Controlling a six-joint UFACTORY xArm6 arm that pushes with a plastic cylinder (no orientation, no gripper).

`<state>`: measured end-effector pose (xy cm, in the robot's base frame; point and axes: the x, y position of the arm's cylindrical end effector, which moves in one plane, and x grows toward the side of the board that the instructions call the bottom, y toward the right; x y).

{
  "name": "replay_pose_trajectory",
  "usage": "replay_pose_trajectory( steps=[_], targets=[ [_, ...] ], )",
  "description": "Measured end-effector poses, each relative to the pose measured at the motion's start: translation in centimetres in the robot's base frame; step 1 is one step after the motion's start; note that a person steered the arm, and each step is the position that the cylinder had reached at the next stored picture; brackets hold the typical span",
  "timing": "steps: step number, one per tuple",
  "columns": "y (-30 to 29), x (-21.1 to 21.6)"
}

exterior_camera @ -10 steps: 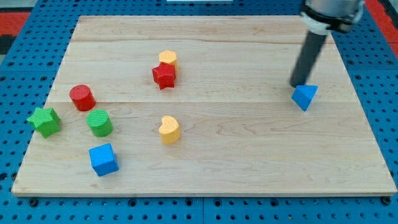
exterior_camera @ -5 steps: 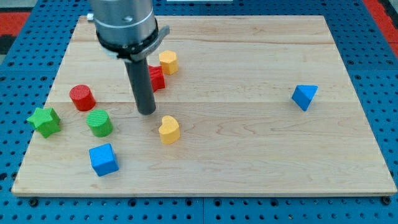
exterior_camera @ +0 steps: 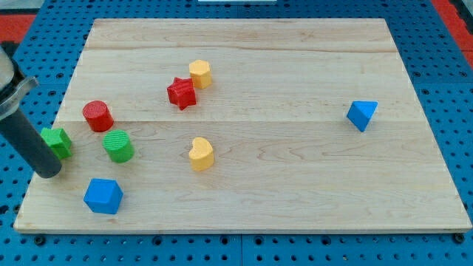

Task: Move the green circle to the left side of the blue triangle

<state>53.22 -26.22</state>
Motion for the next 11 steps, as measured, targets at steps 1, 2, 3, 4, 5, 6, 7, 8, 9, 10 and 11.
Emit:
replay_pose_trajectory(
  steps=[1, 2, 3, 4, 5, 6, 7, 8, 9, 10, 11],
  targets=[
    [3.7, -0.7],
    [8.0, -3.9],
    [9.2, -6.9],
    [9.2, -7.4],
    [12.4, -7.6],
    [18.4, -7.6],
    [22.7, -7.6],
    [22.9, -6.7],
    [23.7, -6.1],
    [24.4, -7.7],
    [27.3, -8.5]
  ],
)
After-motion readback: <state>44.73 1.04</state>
